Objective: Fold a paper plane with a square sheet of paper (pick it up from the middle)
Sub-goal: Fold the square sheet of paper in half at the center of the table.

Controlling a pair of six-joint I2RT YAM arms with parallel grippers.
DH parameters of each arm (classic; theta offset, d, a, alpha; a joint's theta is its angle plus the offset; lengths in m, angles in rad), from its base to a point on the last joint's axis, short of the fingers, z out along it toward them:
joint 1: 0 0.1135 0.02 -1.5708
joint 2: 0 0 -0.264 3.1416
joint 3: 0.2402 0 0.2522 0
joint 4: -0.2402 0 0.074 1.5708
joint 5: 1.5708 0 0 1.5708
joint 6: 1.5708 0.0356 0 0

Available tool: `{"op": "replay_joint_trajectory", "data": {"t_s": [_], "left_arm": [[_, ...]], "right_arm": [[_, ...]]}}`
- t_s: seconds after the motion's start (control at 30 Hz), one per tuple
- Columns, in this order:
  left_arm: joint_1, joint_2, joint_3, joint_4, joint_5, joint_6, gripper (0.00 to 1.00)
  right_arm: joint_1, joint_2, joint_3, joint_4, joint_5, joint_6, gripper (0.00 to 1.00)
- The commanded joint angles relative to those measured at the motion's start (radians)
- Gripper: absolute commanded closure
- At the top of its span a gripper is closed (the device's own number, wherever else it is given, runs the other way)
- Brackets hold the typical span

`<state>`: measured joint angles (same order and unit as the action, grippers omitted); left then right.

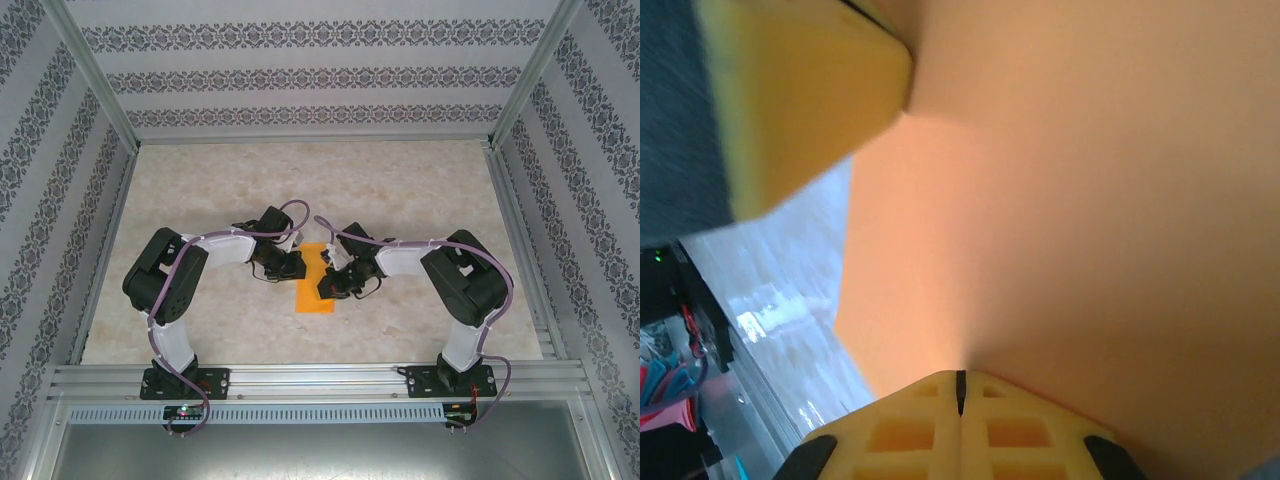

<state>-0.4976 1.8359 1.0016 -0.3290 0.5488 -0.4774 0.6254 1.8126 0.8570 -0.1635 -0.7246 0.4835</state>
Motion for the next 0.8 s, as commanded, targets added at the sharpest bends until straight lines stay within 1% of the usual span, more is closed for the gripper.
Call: {"op": "replay_joint_trajectory", "data": {"t_s": [0.0,0.13,0.57,0.77], "left_arm": [[-0.006,0.085,-0.063,-0.188,-0.171,0.026,0.84],[-0.002,0.089,-0.060,-0.193,-0.174,0.030,0.84],[0.004,0.092,-0.060,-0.191,-0.170,0.034,0.84],[0.004,0.093,-0.060,-0.188,-0.166,0.037,0.84]], "right_arm": [[-0.013,-0.020,-0.050,-0.062,0.012,-0.045,0.95],[-0.017,-0.050,-0.096,-0.063,0.013,-0.040,0.95],[-0.037,-0.175,-0.209,-0.141,0.090,-0.042,0.96],[-0.035,-0.245,-0.207,-0.137,0.065,-0.019,0.96]]}}
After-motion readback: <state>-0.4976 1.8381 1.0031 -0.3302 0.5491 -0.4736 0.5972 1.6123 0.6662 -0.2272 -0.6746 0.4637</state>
